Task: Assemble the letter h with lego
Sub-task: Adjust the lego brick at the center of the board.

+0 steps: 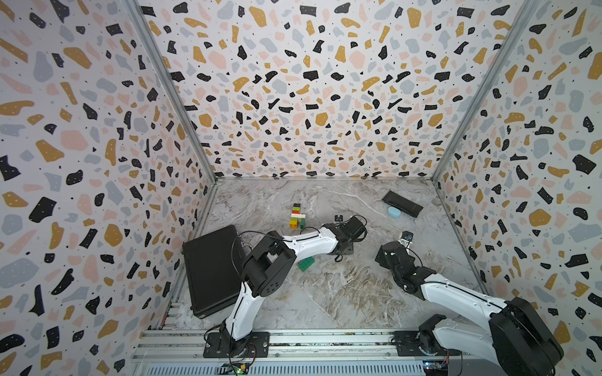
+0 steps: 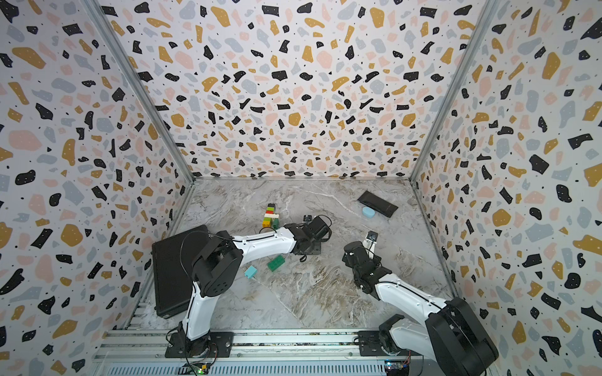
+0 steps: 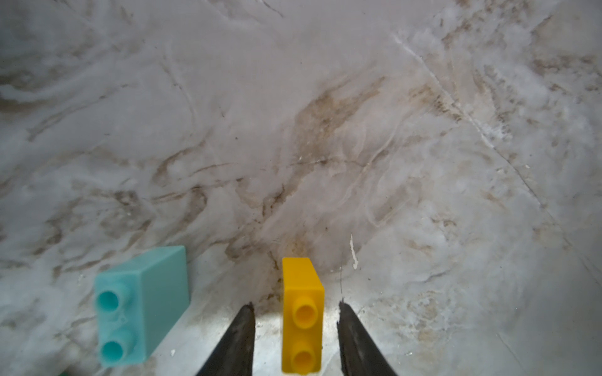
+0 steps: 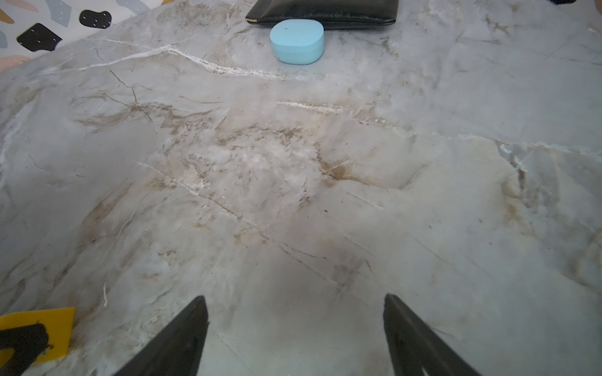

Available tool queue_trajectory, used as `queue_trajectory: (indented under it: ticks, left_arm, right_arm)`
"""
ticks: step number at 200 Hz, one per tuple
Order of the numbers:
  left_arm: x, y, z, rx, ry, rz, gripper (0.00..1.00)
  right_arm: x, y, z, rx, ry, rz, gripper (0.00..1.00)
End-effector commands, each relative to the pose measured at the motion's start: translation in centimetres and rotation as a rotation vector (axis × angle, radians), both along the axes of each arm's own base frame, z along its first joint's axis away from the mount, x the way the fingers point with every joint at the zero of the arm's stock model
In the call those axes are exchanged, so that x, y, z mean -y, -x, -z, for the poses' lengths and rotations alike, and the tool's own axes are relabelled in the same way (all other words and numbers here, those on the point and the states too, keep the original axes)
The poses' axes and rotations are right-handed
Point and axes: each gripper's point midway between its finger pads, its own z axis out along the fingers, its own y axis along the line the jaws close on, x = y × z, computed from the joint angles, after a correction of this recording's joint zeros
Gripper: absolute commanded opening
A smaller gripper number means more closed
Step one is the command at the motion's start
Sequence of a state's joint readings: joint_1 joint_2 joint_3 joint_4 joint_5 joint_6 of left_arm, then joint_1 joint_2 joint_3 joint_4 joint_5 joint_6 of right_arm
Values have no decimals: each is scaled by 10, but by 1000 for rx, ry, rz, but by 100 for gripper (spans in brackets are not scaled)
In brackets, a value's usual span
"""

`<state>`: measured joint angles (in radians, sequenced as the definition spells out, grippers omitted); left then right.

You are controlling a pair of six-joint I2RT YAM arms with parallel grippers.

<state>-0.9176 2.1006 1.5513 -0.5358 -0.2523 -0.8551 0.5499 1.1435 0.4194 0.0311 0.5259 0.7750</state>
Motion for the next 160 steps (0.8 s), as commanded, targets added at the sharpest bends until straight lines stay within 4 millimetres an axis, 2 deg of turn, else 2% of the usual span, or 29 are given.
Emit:
queue_trajectory:
  ticks: [1, 28, 53, 64, 80, 86, 103, 132, 160]
  left_arm:
    - [3, -4, -28, 39, 28, -1, 46]
    - [5, -4, -61, 76, 72, 13, 51]
    - [-5, 1, -100, 133, 114, 22, 60]
    - [-15, 5, -117, 164, 123, 18, 69]
    - [-36, 12, -136, 193, 137, 0, 87]
    - [-46, 16, -137, 192, 129, -8, 100]
    - [-75, 25, -140, 167, 134, -63, 99]
    - [-116, 44, -125, 64, 180, -191, 99]
    - [-156, 59, -92, 14, 221, -366, 99]
  right_arm:
    - [-1, -3, -5, 12, -11, 3, 86]
    - [-1, -3, -5, 11, -7, -2, 85]
    - [-3, -3, -6, 14, -10, -13, 85]
    - [-5, -4, -6, 16, -14, -24, 85]
    - [-10, -5, -6, 18, -27, -47, 83]
    - [-12, -5, -6, 19, -35, -59, 83]
    - [-21, -7, -4, 14, -54, -98, 80]
    - [-37, -9, 0, -10, -89, -164, 76]
    - [-44, -10, 1, -17, -109, -194, 76]
